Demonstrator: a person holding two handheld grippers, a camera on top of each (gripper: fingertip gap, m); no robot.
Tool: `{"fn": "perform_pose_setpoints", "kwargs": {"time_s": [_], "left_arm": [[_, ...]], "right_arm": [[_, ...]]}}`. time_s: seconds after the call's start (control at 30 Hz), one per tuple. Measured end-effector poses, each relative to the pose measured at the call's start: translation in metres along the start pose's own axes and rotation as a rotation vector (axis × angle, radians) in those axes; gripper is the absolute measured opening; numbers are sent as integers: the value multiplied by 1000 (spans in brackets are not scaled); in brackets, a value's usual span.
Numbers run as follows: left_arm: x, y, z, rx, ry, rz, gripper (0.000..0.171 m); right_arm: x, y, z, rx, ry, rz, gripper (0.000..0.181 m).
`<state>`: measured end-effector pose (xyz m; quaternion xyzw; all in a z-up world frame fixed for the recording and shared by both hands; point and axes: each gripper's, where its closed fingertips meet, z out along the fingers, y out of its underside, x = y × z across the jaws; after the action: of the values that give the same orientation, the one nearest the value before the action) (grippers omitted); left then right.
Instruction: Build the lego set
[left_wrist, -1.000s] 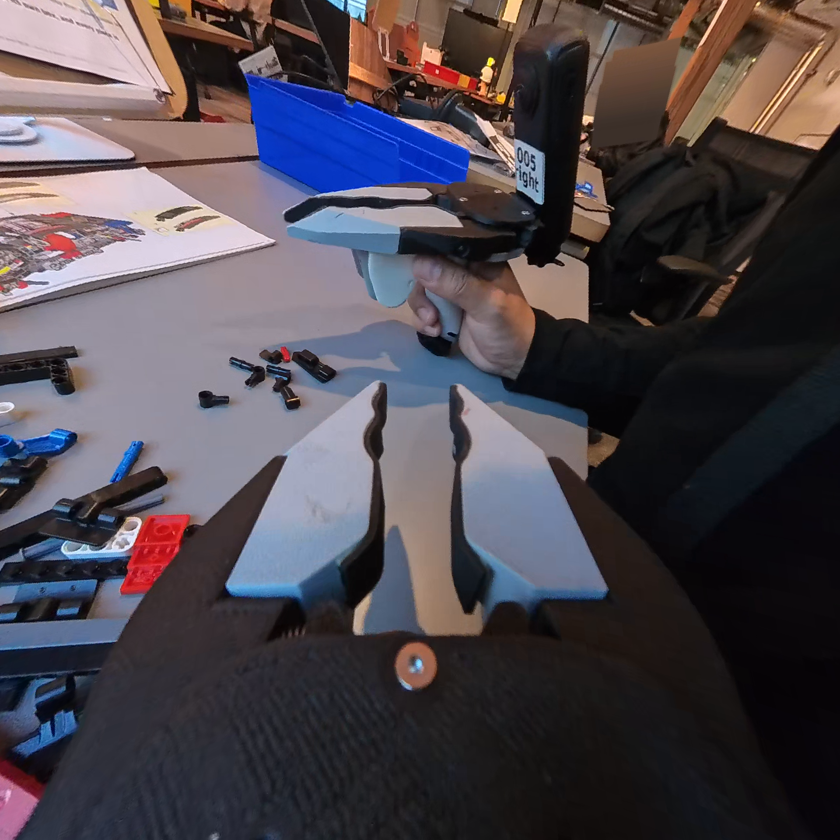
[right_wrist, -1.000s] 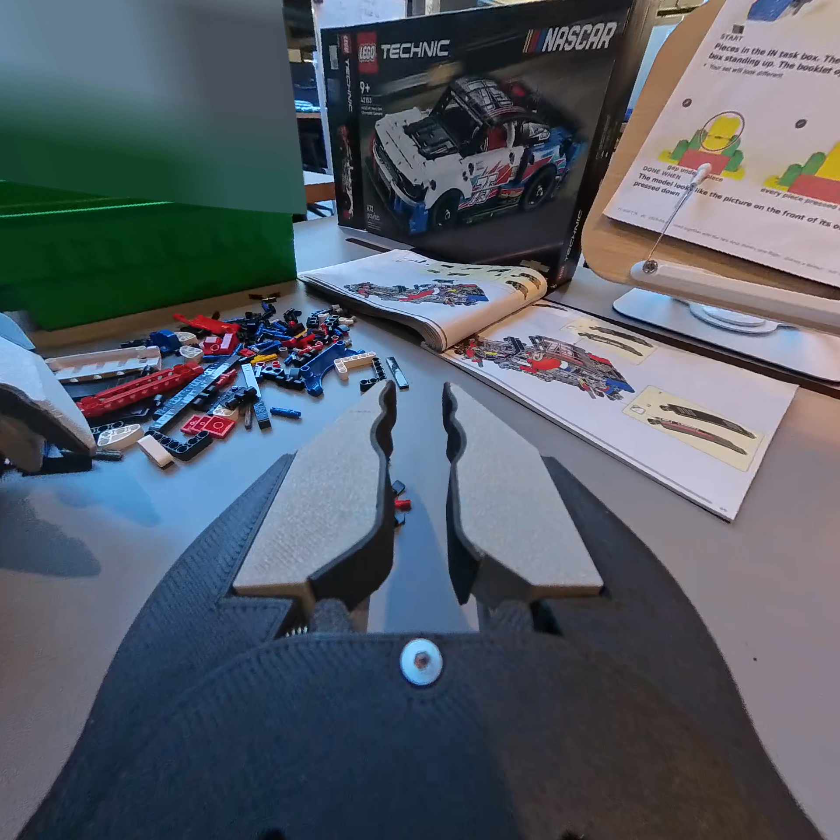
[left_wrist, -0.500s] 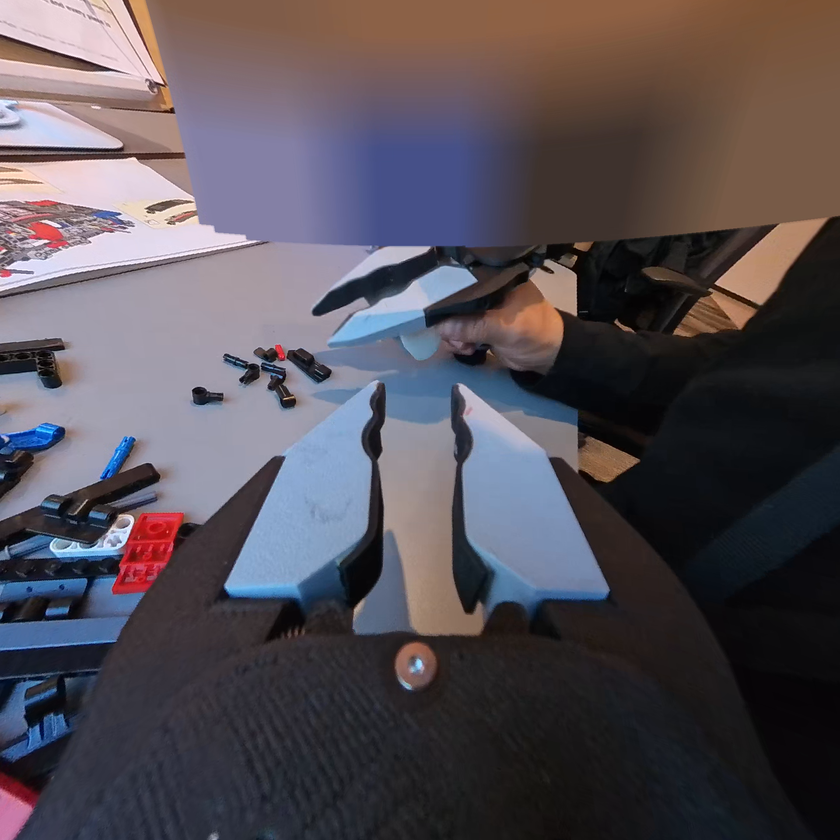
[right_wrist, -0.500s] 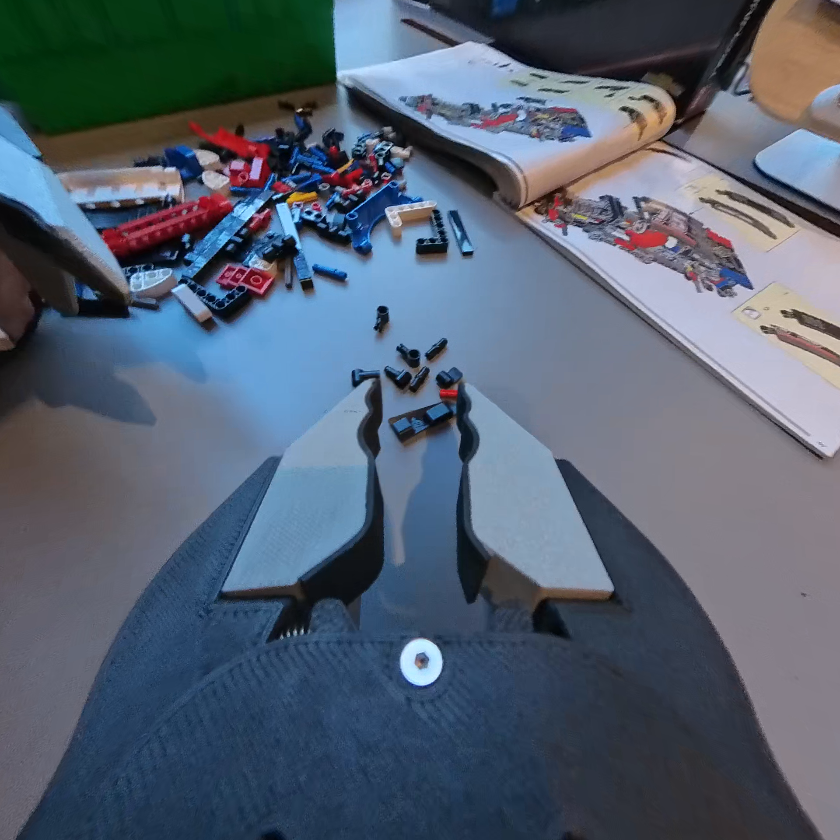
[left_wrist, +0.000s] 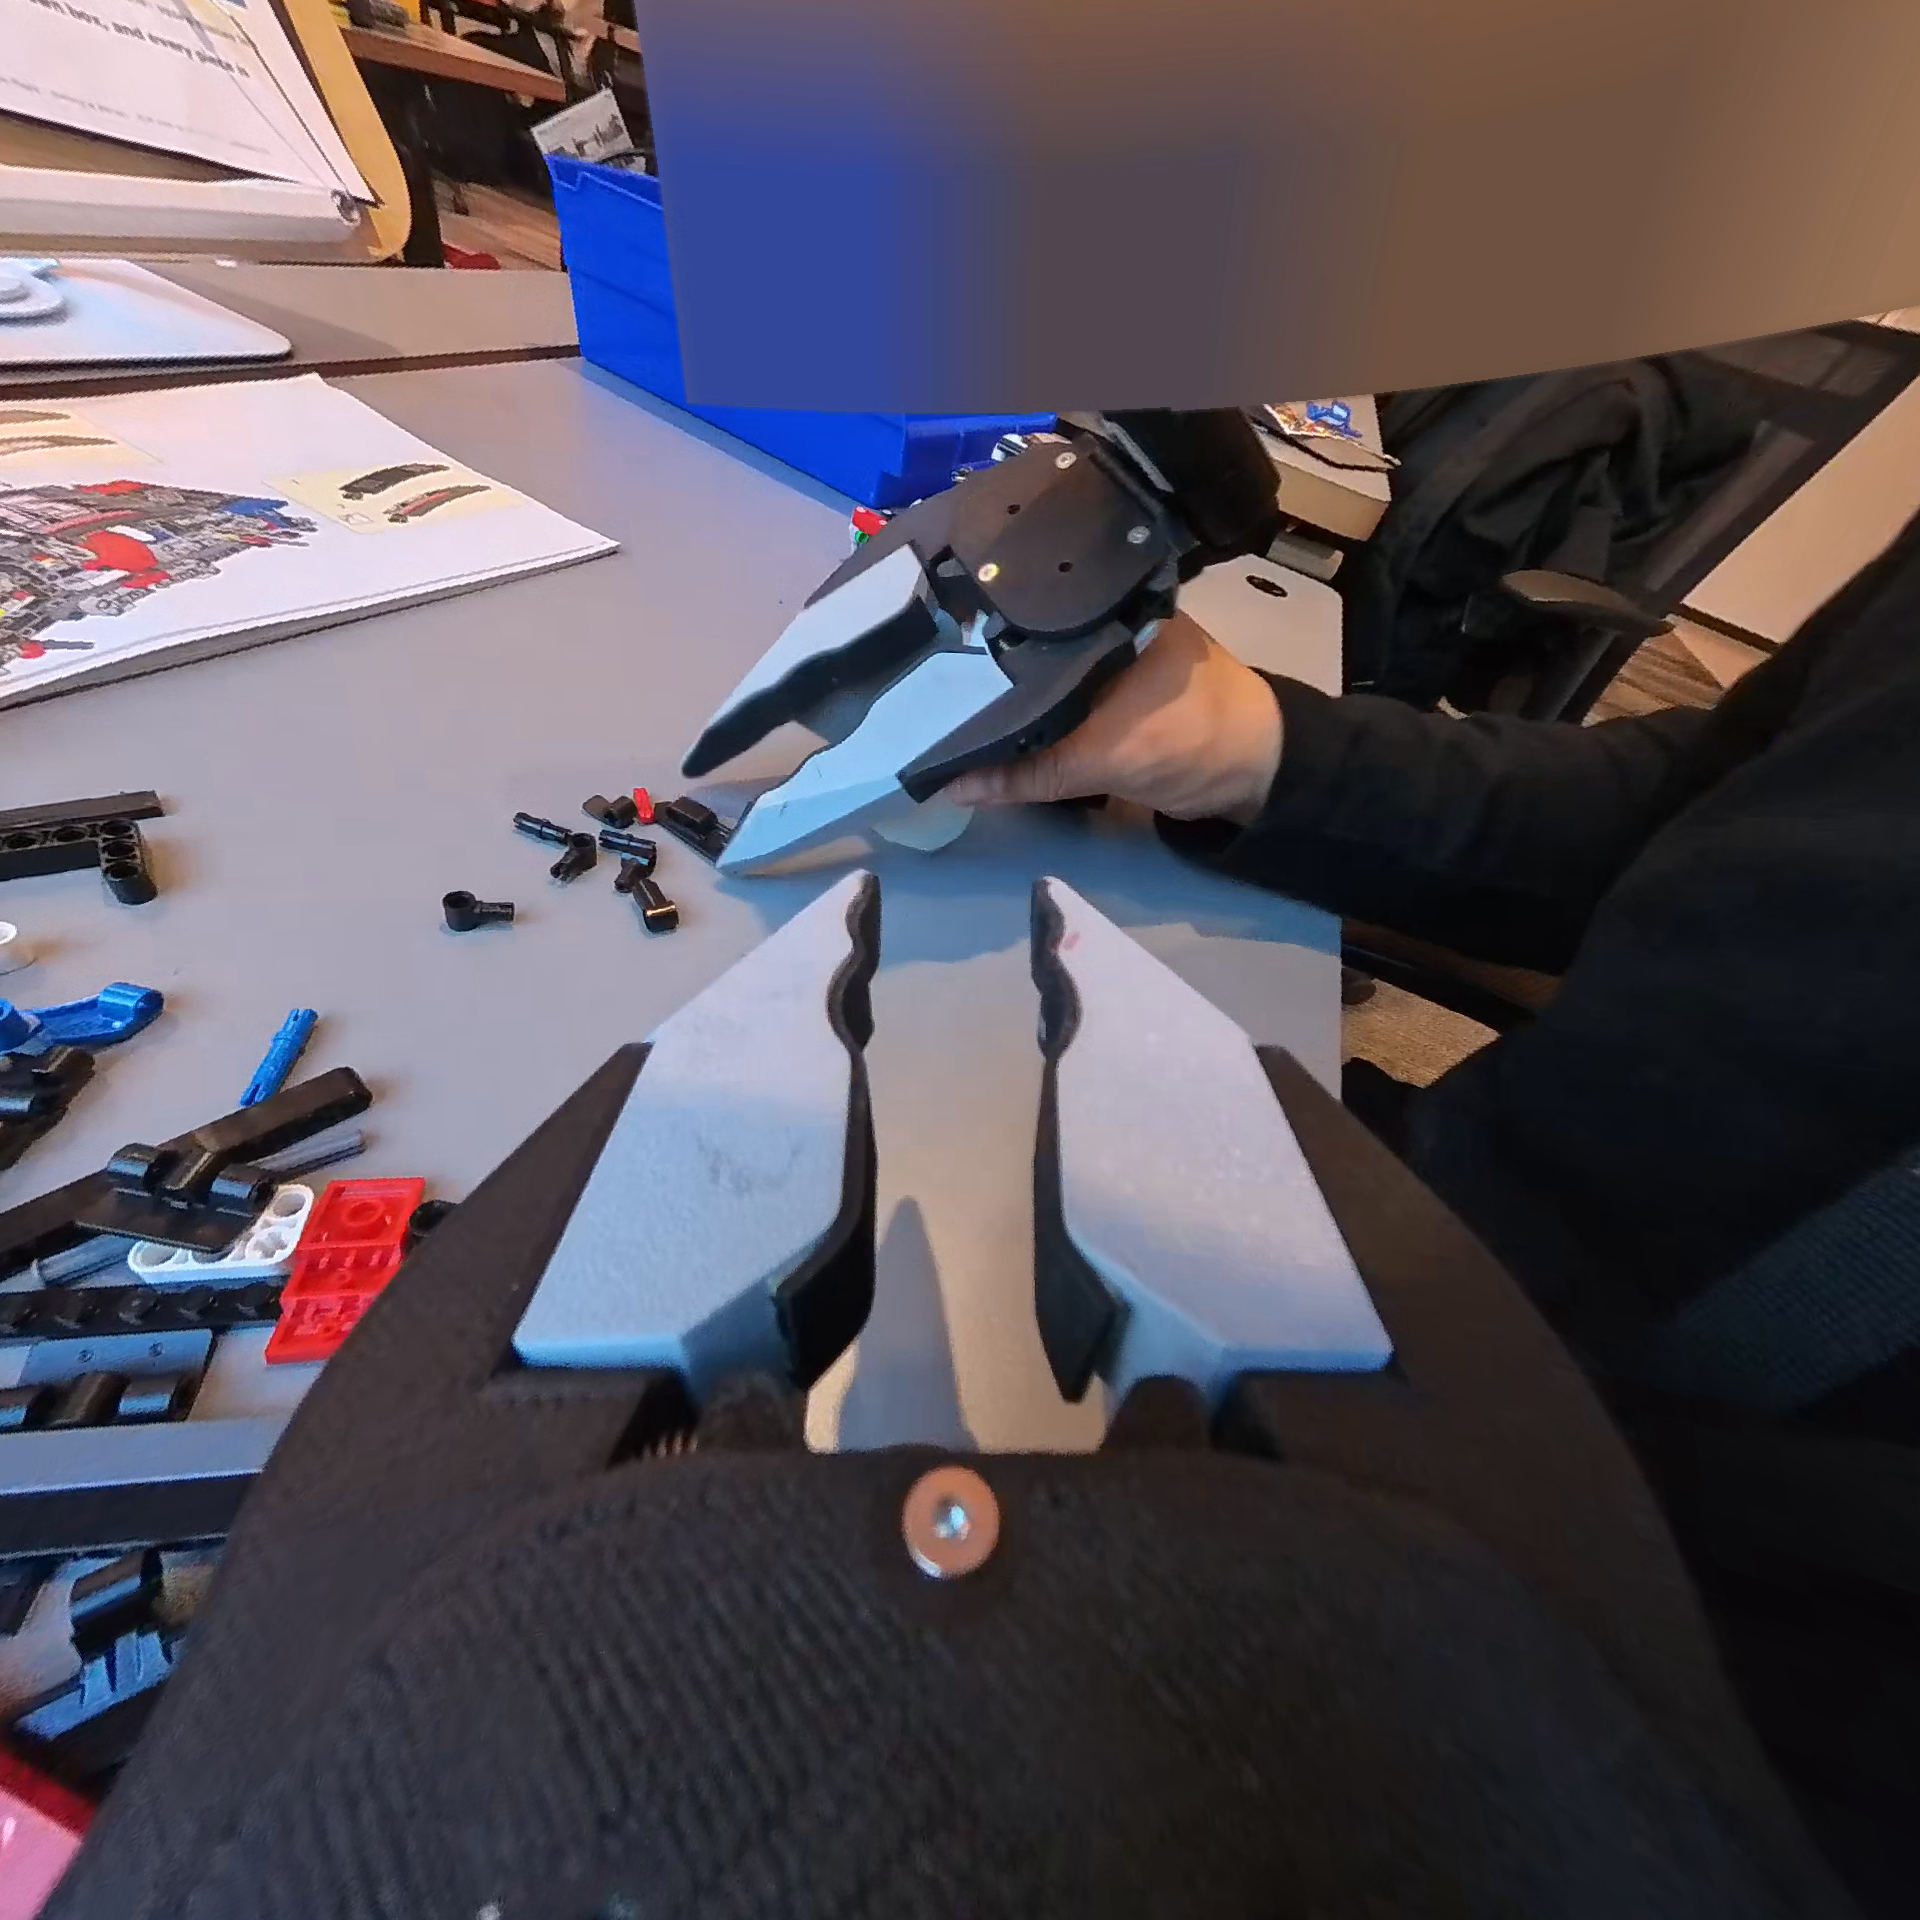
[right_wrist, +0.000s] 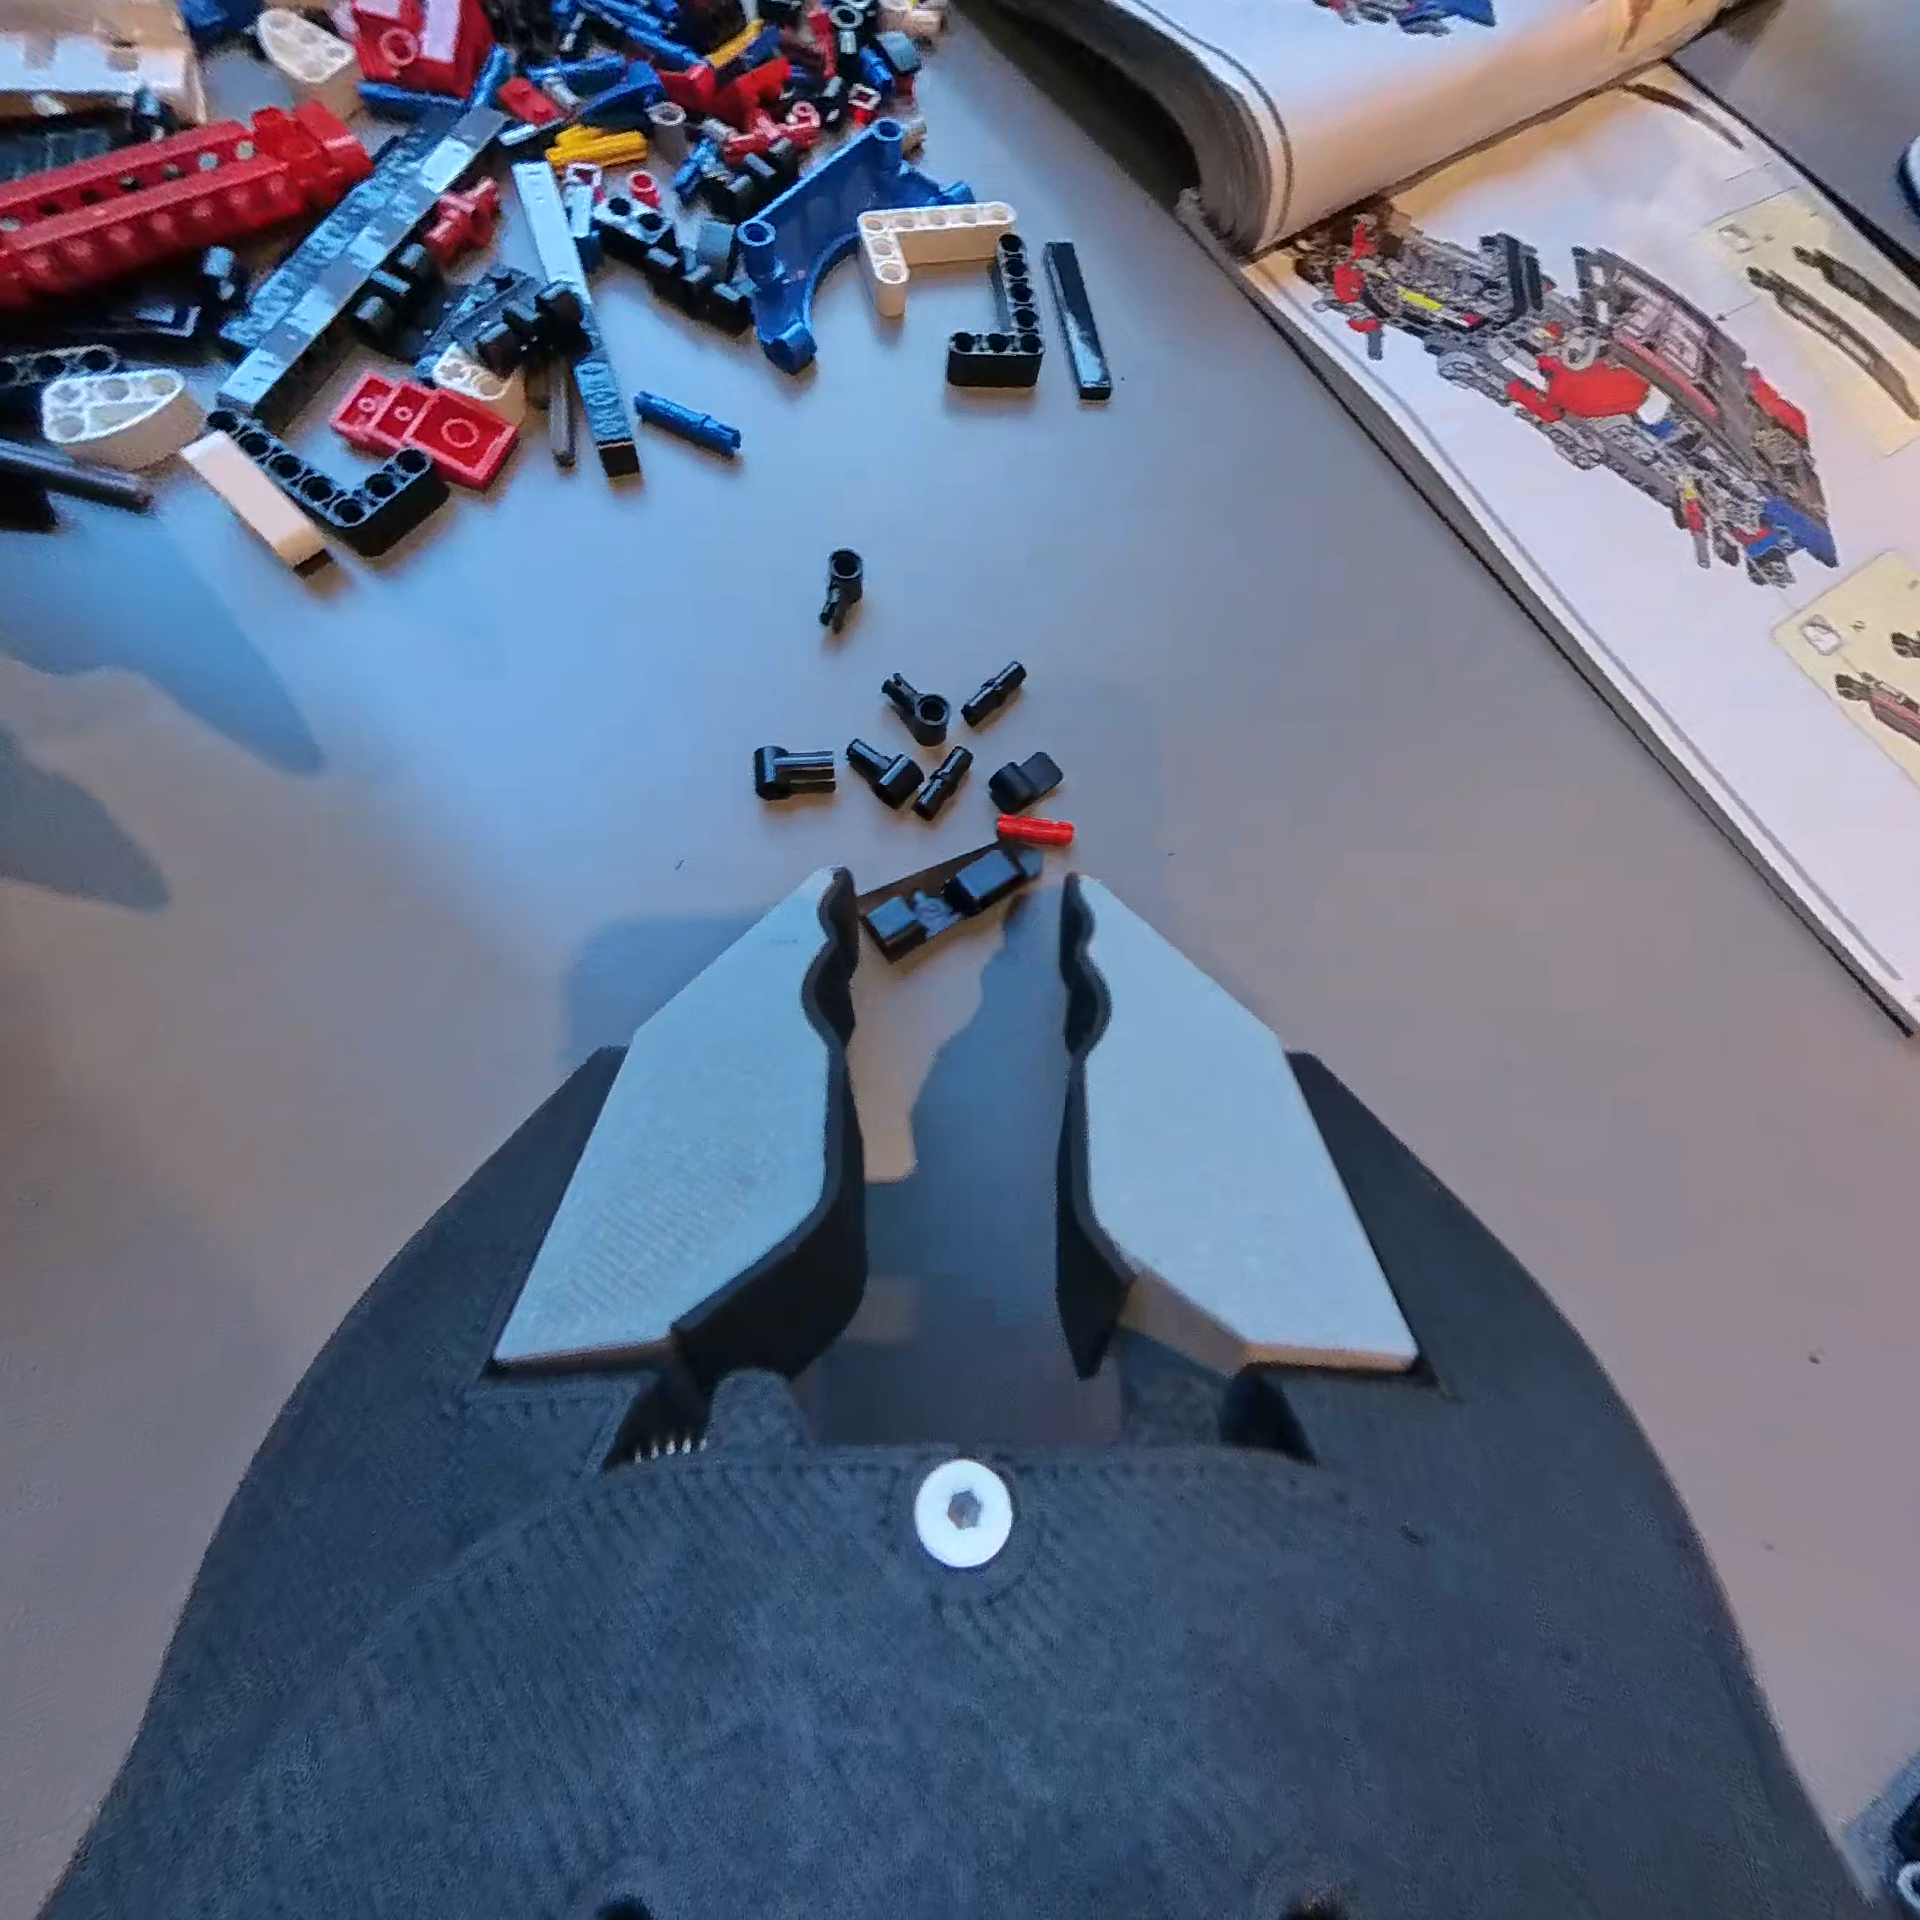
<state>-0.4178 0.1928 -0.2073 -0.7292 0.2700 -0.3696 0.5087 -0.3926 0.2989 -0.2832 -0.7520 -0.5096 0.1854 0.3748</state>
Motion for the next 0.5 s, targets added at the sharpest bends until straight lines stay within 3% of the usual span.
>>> {"fn": "perform_pose_setpoints", "kwargs": {"time_s": [0.1, 0.27, 0.5], "left_arm": [[0, 0, 0, 1, 7, -6, 26], [1, 0, -1, 4, 20, -21, 26], [1, -1, -2, 10, 38, -44, 26]], "right_arm": [[1, 3, 3, -27, -1, 31, 34], [-1, 6, 1, -35, -33, 32, 17], [25, 23, -14, -77, 33, 31, 18]]}}
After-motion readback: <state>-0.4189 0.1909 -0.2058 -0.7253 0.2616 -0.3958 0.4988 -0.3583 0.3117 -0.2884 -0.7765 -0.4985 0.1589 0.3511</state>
